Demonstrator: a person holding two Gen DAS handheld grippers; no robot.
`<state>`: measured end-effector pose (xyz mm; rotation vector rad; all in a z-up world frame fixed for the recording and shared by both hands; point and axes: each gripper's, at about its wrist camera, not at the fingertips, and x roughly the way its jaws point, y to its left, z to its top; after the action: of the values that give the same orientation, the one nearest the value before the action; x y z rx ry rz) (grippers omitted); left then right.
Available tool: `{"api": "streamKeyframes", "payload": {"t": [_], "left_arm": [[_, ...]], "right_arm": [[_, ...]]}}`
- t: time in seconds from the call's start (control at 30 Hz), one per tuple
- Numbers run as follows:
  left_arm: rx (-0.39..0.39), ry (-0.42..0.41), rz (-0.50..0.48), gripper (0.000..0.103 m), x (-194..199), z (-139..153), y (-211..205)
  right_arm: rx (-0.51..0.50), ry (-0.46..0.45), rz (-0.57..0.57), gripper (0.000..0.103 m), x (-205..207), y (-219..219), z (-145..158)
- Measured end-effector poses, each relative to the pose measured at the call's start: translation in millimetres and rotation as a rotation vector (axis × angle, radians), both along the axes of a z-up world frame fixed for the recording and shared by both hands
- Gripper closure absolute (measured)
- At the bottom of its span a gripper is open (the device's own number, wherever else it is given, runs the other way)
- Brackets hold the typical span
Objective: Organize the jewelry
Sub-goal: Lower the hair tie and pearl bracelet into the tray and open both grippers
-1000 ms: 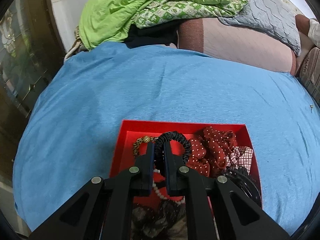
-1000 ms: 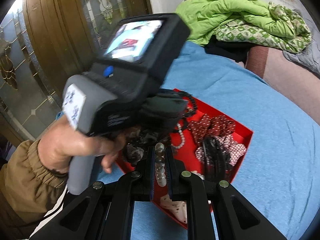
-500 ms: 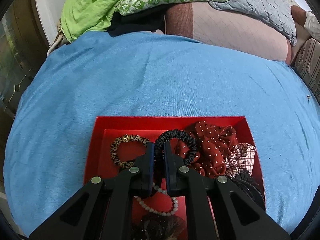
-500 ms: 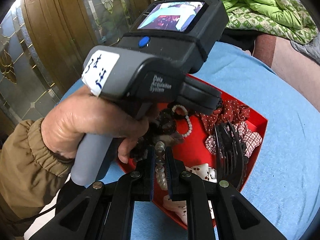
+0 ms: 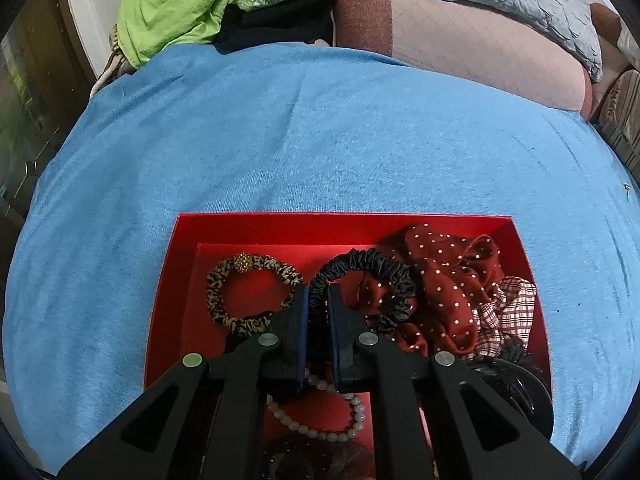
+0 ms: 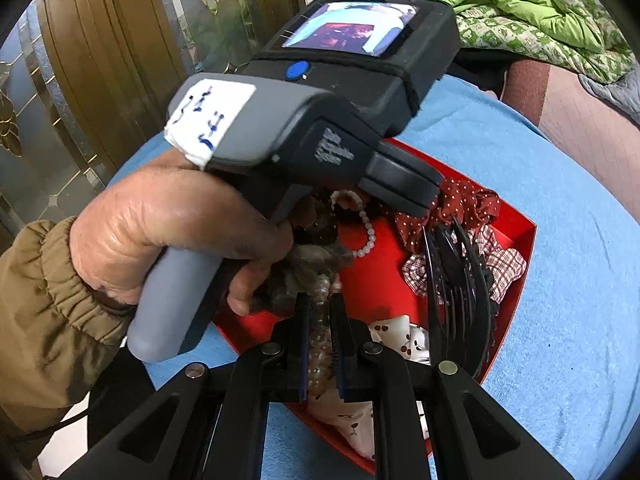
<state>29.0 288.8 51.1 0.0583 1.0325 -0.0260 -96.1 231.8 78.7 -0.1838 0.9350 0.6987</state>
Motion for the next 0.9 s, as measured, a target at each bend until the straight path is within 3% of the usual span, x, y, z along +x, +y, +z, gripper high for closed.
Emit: {"api": "streamKeyframes", "payload": {"t": [0.43, 0.53, 0.6, 0.67, 0.9], "left_arm": [[0.000, 0.001, 0.025, 0.091, 1, 1, 0], [-0.019, -0.017, 0.046, 0.077, -4, 9, 4], [-0.022, -0.037, 0.060, 0.067, -10, 17, 7], [-0.037, -0.058, 0.074, 0.056, -16, 28, 10], [-0.066, -0.137, 0.143, 0.041, -51, 67, 21]], "right_arm": [[0.014, 0.010, -0.003, 0.091, 5, -3, 1], [0.028, 0.002, 0.000, 0.078, 2, -6, 7], [0.039, -0.010, 0.001, 0.055, -1, -10, 11], [0.044, -0.030, 0.003, 0.053, -5, -12, 17], [0.034, -0.093, 0.010, 0.053, -21, -23, 36]]}}
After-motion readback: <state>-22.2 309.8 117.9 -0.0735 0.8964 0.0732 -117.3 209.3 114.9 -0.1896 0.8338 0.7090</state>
